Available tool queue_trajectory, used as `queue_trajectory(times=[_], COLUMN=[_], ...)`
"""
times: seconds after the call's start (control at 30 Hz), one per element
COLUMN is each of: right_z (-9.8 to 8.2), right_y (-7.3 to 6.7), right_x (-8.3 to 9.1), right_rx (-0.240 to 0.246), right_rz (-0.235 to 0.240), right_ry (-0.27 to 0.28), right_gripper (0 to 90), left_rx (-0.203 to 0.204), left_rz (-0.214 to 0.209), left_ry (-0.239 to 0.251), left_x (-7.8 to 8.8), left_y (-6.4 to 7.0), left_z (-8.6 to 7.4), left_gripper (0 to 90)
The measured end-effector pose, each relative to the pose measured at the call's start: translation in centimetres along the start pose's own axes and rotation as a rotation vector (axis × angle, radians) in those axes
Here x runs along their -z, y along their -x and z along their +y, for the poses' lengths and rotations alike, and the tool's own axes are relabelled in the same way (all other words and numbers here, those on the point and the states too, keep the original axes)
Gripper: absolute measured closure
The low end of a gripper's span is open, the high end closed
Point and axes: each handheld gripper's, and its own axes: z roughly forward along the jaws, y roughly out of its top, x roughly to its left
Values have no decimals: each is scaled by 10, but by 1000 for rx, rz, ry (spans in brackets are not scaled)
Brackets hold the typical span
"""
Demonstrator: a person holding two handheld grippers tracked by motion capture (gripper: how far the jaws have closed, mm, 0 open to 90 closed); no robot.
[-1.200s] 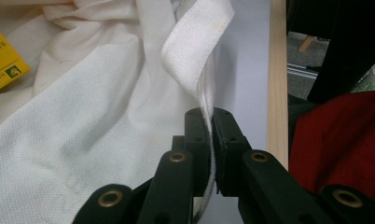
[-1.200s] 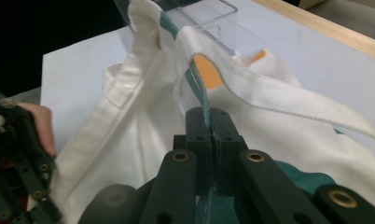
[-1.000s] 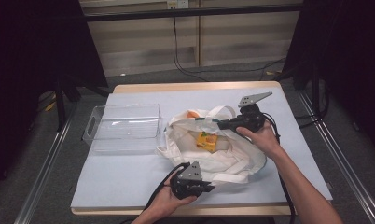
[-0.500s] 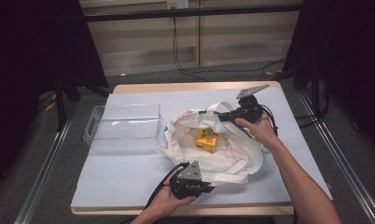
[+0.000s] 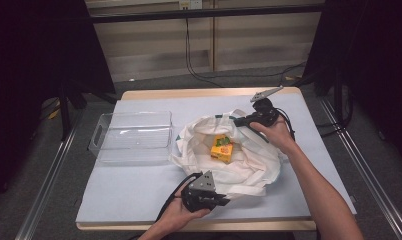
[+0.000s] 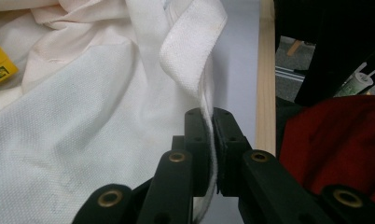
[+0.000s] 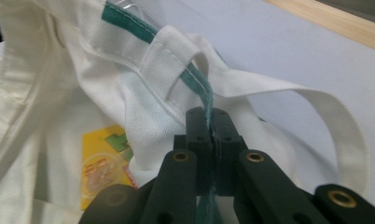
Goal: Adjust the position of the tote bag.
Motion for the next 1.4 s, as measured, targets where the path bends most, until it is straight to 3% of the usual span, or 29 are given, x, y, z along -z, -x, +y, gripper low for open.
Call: queue_trajectory(times=[0.2, 0.33, 0.53, 0.63, 0.97, 1.07, 1.2, 1.4], right_z=[1, 0, 2, 4, -4, -6, -6, -8], right_y=[18, 26, 31, 34, 48, 50, 51, 52], right_x=[-5, -10, -16, -16, -29, -37, -44, -50], right_rx=[-33, -54, -54, -54, -124, -131, -129, -120], right_rz=[-58, -57, -88, -104, -130, -138, -153, -170], right_ry=[-43, -52, -68, -72, -114, -149, -189, -206], right_gripper=[876, 876, 876, 876, 876, 876, 876, 877], left_rx=[-7, -7, -2, -17, -25, -32, -39, -36], left_rz=[-15, -18, -24, -21, -46, -45, -45, -51], left_ry=[3, -3, -10, -39, -41, -59, -77, -68], left_x=[2, 2, -2, -5, -10, -14, -17, -19], left_y=[3, 4, 6, 7, 10, 12, 12, 12], left_z=[1, 1, -1, -2, -3, -5, -6, -8], left_gripper=[858, 858, 857, 857, 859, 858, 858, 858])
